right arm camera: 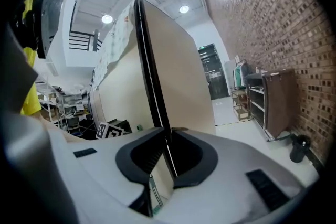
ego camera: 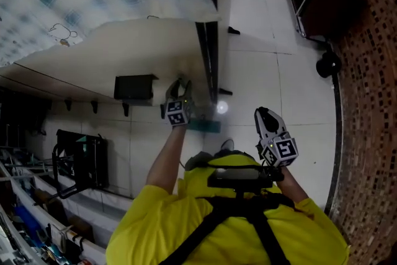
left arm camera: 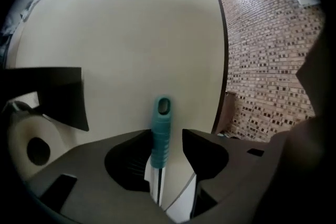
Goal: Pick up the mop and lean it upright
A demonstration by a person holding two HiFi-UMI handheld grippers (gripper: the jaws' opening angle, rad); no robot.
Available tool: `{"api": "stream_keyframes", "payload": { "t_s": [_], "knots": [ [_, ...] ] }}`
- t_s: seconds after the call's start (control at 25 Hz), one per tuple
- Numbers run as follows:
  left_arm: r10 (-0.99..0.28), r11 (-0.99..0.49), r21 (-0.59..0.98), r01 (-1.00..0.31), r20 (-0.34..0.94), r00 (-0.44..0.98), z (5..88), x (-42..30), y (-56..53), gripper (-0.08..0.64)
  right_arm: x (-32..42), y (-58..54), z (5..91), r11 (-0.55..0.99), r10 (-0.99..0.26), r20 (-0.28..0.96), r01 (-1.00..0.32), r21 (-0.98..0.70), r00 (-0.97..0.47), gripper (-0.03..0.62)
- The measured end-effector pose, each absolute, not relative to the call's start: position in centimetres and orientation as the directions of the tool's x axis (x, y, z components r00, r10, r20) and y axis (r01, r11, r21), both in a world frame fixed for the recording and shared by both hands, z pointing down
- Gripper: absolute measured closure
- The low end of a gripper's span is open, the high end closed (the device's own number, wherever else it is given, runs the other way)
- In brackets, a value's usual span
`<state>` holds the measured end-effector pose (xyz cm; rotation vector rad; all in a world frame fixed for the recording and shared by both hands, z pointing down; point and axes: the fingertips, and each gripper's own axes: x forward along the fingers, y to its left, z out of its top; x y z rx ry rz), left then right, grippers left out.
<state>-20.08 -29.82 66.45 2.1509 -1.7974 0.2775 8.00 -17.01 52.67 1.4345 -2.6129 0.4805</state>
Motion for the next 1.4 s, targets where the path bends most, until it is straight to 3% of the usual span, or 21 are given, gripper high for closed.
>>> {"api": "stream_keyframes", "payload": {
  "t_s": [0.12, 0.52, 1.08, 1.4],
  "knots": [
    [-0.919, -0.134, 0.113, -0.985, 0.357, 0.166, 67.5, -19.7, -30.4, 0.443, 9.2, -18.0, 53.1, 0.473, -0.804, 0.276, -0.848, -0.239, -0.526, 0.546],
    [-0.94, -0.159, 0.088, -0.983, 0.29, 0.178, 64.2, -18.2, -26.1, 0.448, 11.9, -19.0, 52.5, 0.43, -0.837, 0.242, -0.863, -0.263, -0.491, 0.546],
    [-0.947, -0.31, 0.032, -0.95, -0.103, 0.305, 37.7, -15.1, -16.9, 0.449, 13.0, -19.7, 47.6, 0.441, -0.872, 0.106, -0.862, -0.25, -0.477, 0.548],
    [-0.946, -0.313, 0.059, -0.948, -0.107, 0.306, 36.3, -15.2, -15.5, 0.45, 11.9, -19.5, 46.6, 0.455, -0.871, 0.086, -0.859, -0.233, -0.485, 0.548]
  ]
}}
